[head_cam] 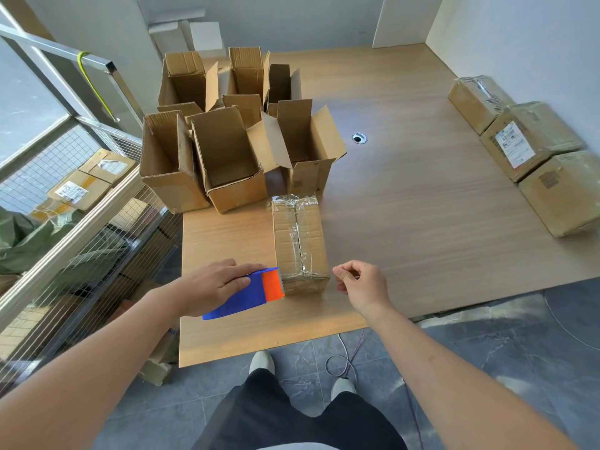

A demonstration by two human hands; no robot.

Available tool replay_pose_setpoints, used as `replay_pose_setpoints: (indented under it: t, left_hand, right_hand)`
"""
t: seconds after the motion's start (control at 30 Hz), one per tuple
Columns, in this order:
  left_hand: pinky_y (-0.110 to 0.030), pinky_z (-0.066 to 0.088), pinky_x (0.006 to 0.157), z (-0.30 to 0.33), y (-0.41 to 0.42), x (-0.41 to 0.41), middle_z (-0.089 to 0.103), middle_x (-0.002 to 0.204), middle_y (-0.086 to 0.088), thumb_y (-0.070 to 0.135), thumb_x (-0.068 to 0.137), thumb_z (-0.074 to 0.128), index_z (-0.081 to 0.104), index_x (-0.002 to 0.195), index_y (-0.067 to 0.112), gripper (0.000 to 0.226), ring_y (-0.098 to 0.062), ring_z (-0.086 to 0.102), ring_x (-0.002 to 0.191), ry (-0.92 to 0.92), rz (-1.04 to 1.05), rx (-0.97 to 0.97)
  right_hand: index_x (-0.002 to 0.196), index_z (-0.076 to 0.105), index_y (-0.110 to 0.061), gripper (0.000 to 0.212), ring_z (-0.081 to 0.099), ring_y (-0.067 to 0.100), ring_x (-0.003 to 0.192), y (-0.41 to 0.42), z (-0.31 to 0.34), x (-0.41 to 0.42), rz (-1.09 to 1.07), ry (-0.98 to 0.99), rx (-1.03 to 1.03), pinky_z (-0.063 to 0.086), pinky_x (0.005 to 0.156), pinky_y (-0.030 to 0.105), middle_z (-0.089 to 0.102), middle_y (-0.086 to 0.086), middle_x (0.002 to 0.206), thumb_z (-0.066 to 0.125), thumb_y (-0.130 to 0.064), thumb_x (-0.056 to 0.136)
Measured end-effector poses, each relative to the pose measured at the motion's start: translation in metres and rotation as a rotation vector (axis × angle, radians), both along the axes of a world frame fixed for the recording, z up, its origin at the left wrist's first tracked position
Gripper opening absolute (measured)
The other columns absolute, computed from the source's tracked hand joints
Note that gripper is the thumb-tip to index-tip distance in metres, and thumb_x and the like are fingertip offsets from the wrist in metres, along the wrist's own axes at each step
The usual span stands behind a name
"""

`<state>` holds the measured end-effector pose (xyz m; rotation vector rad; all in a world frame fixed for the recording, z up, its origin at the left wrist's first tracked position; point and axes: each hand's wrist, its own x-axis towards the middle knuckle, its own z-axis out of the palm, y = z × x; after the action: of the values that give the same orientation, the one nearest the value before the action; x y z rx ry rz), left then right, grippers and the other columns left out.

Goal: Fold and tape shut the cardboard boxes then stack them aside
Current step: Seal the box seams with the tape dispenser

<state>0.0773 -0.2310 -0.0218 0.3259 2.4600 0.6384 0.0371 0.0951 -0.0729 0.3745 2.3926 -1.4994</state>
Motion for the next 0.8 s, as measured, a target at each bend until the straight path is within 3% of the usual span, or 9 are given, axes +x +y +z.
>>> replay_pose_setpoints:
  t: [0.13, 0.2, 0.3, 0.37, 0.47, 0.5, 0.57, 0.63, 0.8]
  left_hand:
    - [-0.046, 0.042, 0.097, -0.002, 0.000, -0.007, 0.053, 0.105, 0.015, 0.051, 0.107, 0.026, 0.026, 0.148, 0.065, 0.043, -0.009, 0.053, 0.101, -0.024, 0.012, -0.007]
    - [-0.043, 0.041, 0.095, -0.001, 0.001, -0.011, 0.053, 0.105, 0.016, 0.048, 0.109, 0.028, 0.027, 0.149, 0.063, 0.042, -0.007, 0.052, 0.101, -0.037, 0.013, -0.011]
    - [-0.039, 0.038, 0.091, 0.000, 0.002, -0.016, 0.052, 0.106, 0.019, 0.046, 0.110, 0.029, 0.029, 0.149, 0.063, 0.042, -0.003, 0.050, 0.101, -0.041, 0.007, -0.023]
    - [-0.039, 0.038, 0.094, 0.001, 0.001, -0.017, 0.052, 0.107, 0.020, 0.047, 0.110, 0.029, 0.029, 0.148, 0.063, 0.042, -0.005, 0.050, 0.103, -0.048, 0.005, -0.023]
    - [-0.043, 0.040, 0.097, 0.000, 0.000, -0.018, 0.053, 0.109, 0.019, 0.048, 0.109, 0.029, 0.028, 0.148, 0.064, 0.042, -0.006, 0.051, 0.103, -0.067, 0.003, -0.022]
    - [-0.044, 0.041, 0.098, 0.001, 0.001, -0.019, 0.053, 0.110, 0.019, 0.048, 0.109, 0.029, 0.028, 0.148, 0.064, 0.042, -0.006, 0.051, 0.104, -0.072, 0.001, -0.019]
    - [-0.045, 0.041, 0.099, 0.000, 0.000, -0.019, 0.054, 0.111, 0.017, 0.049, 0.109, 0.029, 0.027, 0.148, 0.065, 0.042, -0.008, 0.052, 0.104, -0.078, -0.004, -0.018]
    - [-0.046, 0.042, 0.099, 0.000, -0.002, -0.020, 0.054, 0.111, 0.015, 0.050, 0.109, 0.028, 0.026, 0.148, 0.065, 0.042, -0.008, 0.052, 0.104, -0.087, -0.008, -0.017]
    - [-0.045, 0.041, 0.099, 0.000, -0.006, -0.012, 0.054, 0.109, 0.012, 0.050, 0.109, 0.029, 0.026, 0.149, 0.066, 0.043, -0.010, 0.052, 0.105, -0.122, 0.041, 0.059]
  right_hand:
    - [0.088, 0.072, -0.021, 0.011, 0.067, 0.015, 0.060, -0.005, -0.010, -0.003, 0.047, -0.052, -0.017, 0.061, 0.079, 0.052, 0.072, -0.002, 0.079, 0.068, -0.024, 0.098]
    - [0.107, 0.065, -0.023, 0.011, 0.063, 0.013, 0.056, -0.008, -0.018, -0.002, 0.079, -0.116, -0.028, 0.062, 0.075, 0.050, 0.071, 0.002, 0.086, 0.058, -0.032, 0.103]
    - [0.142, 0.035, -0.049, 0.040, 0.063, 0.018, 0.060, -0.011, -0.028, 0.002, 0.108, -0.203, -0.040, 0.056, 0.066, 0.039, 0.070, 0.010, 0.102, 0.046, -0.034, 0.107]
    - [0.148, 0.035, -0.046, 0.046, 0.067, 0.025, 0.083, -0.014, -0.027, 0.005, 0.110, -0.072, 0.118, 0.048, 0.074, 0.034, 0.067, 0.001, 0.113, 0.039, -0.025, 0.107]
    - [0.143, 0.052, -0.023, 0.042, 0.057, 0.026, 0.121, -0.017, -0.015, 0.005, 0.069, 0.400, 0.394, 0.045, 0.093, 0.036, 0.061, 0.002, 0.131, 0.034, -0.026, 0.105]
    - [0.147, 0.049, -0.019, 0.046, 0.050, 0.024, 0.132, -0.020, -0.011, 0.003, 0.196, 0.548, 0.470, 0.042, 0.105, 0.038, 0.055, 0.003, 0.143, 0.034, -0.030, 0.106]
    - [0.161, 0.028, -0.018, 0.055, 0.022, 0.020, 0.155, -0.027, -0.014, -0.001, 0.618, 0.695, 0.588, 0.021, 0.125, 0.039, 0.026, 0.004, 0.167, 0.031, -0.039, 0.110]
    - [0.165, 0.010, -0.021, 0.063, -0.002, 0.019, 0.159, -0.033, -0.024, -0.005, 0.900, 0.723, 0.696, 0.005, 0.129, 0.042, 0.001, 0.002, 0.173, 0.030, -0.046, 0.111]
    - [0.165, 0.006, -0.032, 0.072, 0.001, 0.023, 0.159, -0.034, -0.040, -0.009, 0.941, 0.780, 0.820, 0.011, 0.128, 0.048, 0.004, 0.002, 0.173, 0.049, -0.036, 0.107]
